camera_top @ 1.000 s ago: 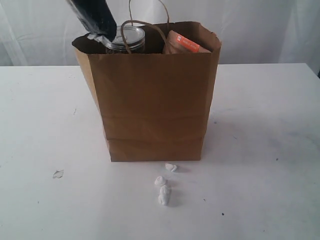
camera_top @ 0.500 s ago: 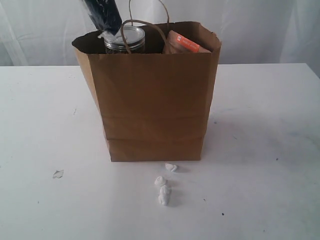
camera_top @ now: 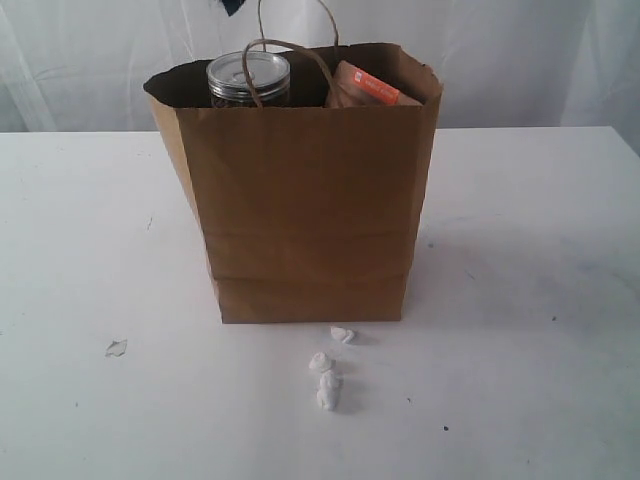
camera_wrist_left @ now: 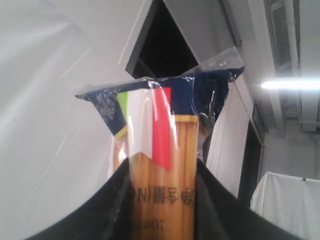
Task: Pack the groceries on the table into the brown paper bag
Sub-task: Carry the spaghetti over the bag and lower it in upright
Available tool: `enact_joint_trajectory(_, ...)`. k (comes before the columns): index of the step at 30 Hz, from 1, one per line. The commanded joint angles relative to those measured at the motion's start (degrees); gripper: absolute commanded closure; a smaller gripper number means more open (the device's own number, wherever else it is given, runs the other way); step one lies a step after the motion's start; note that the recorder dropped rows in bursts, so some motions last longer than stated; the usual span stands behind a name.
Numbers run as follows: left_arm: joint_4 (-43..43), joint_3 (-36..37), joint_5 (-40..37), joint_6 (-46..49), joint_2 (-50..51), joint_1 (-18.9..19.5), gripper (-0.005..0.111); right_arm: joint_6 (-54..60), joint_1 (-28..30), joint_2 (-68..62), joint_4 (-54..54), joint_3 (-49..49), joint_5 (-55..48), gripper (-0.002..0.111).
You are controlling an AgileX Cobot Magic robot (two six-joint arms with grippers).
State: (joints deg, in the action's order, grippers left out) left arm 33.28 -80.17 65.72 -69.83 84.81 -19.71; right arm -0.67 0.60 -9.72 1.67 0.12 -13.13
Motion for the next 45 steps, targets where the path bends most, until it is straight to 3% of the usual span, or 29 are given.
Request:
enact_joint_trajectory(1,4.3,-5.8,4.2,-0.5,2.7,0.0,0.107,-0.4,0.0,0.3,0.2,-0.1,0.4,0.108)
enact_joint_trajectory(9,8.4,-17.0,4.2,0.6,13.6,-7.2,0.107,-0.7,0.0,0.3,0.2,-0.1,0.4,0.108)
enact_joint_trajectory(16,11.5,-21.2,4.2,1.0,20.7,-7.2,0.107,-0.7,0.0,0.3,0.2,-0.1,0.4,0.108)
enact_joint_trajectory(36,30.8,-21.2,4.2,-1.0,21.9,-7.2,0.107,-0.7,0.0,0.3,0.2,-0.1,0.4,0.108)
enact_joint_trajectory(45,29.6,-20.4,4.2,-0.8,21.9,-7.2,0.107,-0.7,0.0,0.3,0.2,-0.1,0.4,0.108)
